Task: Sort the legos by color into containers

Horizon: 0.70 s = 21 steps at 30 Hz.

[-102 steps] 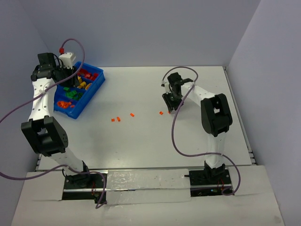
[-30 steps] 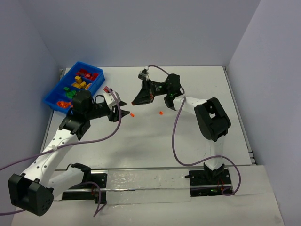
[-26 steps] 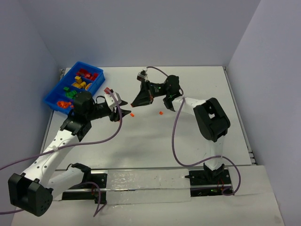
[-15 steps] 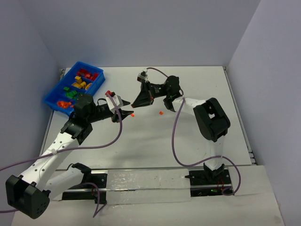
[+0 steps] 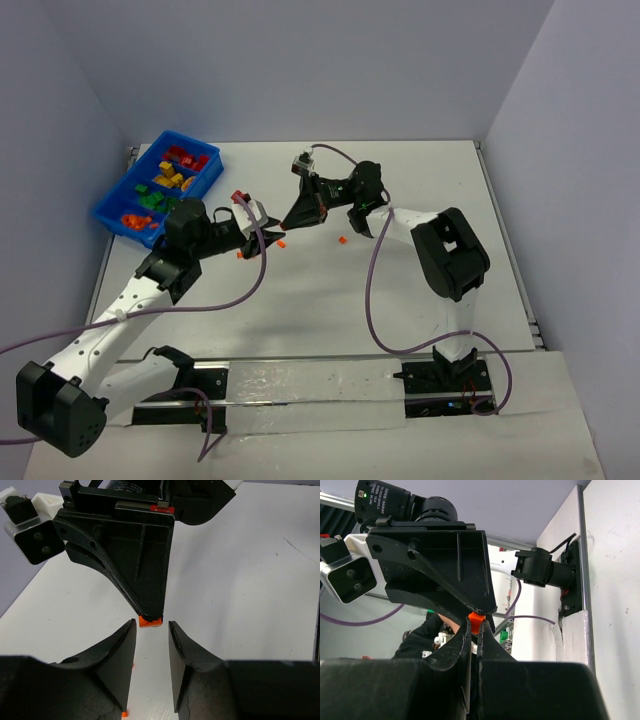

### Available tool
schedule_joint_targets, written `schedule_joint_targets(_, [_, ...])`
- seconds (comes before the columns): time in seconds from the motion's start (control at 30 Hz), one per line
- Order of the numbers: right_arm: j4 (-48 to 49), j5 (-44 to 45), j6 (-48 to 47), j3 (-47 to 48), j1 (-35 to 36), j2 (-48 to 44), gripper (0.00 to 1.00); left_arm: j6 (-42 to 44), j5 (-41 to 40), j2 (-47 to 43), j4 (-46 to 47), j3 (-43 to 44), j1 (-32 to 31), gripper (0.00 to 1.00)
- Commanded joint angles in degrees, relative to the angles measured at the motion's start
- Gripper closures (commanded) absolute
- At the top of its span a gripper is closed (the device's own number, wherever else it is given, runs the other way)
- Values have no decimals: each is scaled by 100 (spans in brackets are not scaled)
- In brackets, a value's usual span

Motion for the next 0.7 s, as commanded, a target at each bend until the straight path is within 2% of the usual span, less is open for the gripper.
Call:
schedule_joint_targets(0.0, [379, -44, -115, -77, 50, -344, 100, -137, -130, 31, 384, 204, -50, 61])
schedule_joint_targets(0.33, [309, -25, -198, -120, 91, -325, 100, -411, -242, 23, 516, 222, -45, 63])
schedule_joint_targets(0.43, [295, -29, -200, -103, 99, -315, 98, -459, -284, 29, 514, 239, -45, 72])
schedule_joint_targets(0.47, [284, -39, -205, -103, 99, -310, 95, -459, -299, 24, 509, 239, -45, 76])
schedule_joint_targets(0.57, [223, -39, -242, -112, 99, -326, 75, -459, -316, 16, 453, 263, -47, 92])
schedule_joint_targets(0.6, [208, -41, -256, -118, 99, -338, 62, -472, -339, 8, 425, 259, -51, 98])
schedule_joint_targets(0.67, [153, -38, -282, -129, 108, -364, 50, -459, -376, -39, 297, 248, -53, 100])
